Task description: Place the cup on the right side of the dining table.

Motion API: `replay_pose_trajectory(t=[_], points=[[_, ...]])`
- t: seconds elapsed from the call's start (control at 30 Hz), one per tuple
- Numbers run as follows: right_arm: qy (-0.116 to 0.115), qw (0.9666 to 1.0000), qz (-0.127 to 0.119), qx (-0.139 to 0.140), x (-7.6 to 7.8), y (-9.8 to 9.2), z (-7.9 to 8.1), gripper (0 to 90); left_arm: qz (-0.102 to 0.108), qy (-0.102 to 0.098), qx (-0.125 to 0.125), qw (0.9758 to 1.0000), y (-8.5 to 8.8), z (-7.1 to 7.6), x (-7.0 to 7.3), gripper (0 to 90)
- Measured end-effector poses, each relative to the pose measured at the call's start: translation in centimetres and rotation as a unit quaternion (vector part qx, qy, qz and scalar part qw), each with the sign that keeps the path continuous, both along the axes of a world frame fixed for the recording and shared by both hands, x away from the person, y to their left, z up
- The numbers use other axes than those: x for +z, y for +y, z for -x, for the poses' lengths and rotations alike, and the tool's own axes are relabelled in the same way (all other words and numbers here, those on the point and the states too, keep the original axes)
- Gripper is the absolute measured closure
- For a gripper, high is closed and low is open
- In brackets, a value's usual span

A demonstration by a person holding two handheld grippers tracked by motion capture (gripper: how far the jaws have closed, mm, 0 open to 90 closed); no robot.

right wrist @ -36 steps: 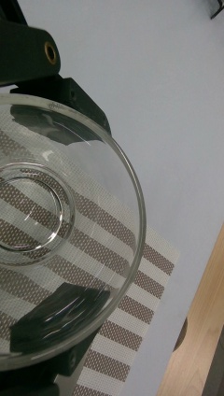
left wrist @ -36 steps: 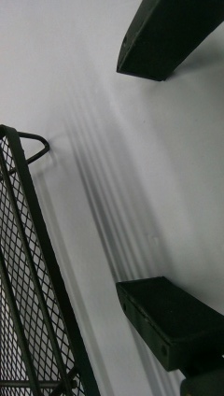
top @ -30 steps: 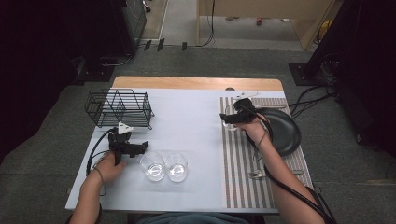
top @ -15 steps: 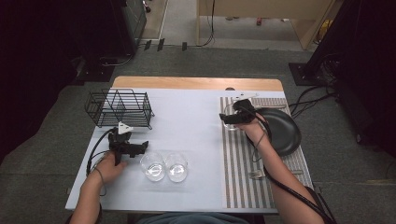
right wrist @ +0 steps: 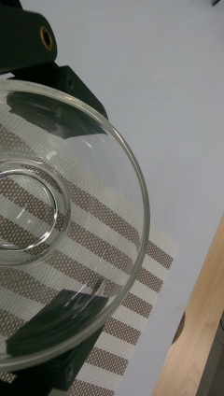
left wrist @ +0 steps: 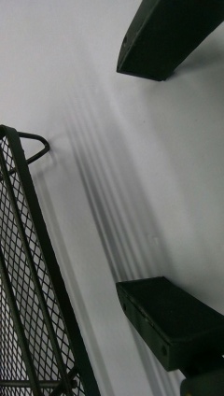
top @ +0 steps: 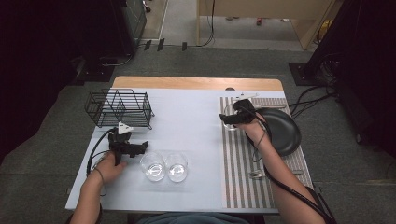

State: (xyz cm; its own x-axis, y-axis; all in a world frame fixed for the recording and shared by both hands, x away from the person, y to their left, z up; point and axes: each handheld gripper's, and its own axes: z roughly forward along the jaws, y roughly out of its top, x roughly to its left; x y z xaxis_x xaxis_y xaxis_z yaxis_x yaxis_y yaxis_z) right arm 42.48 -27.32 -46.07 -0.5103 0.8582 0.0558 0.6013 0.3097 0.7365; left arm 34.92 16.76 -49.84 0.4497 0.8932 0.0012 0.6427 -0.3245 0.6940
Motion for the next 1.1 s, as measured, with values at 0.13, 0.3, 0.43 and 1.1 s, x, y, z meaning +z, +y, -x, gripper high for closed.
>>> replay_pose_trajectory(t=[0.13, 0.3, 0.43, 1.1], points=[[0.002, 1.0000, -0.002, -0.001, 0.1, 0.0, 0.0, 13.6, 0.000, 0.000, 0.000, 1.0000, 0.0, 0.0, 0.0, 0.0], [0.001, 1.0000, 0.006, -0.003, 0.4, 0.1, 0.2, 13.6, 0.000, 0.000, 0.000, 1.0000, 0.0, 0.0, 0.0, 0.0], [-0.005, 0.9999, 0.010, -0.001, 0.5, 0.1, 0.2, 13.6, 0.000, 0.000, 0.000, 1.0000, 0.0, 0.0, 0.0, 0.0], [-0.023, 0.9997, 0.009, 0.008, 2.1, 0.0, 0.9, 13.6, 0.000, 0.000, 0.000, 1.0000, 0.0, 0.0, 0.0, 0.0]])
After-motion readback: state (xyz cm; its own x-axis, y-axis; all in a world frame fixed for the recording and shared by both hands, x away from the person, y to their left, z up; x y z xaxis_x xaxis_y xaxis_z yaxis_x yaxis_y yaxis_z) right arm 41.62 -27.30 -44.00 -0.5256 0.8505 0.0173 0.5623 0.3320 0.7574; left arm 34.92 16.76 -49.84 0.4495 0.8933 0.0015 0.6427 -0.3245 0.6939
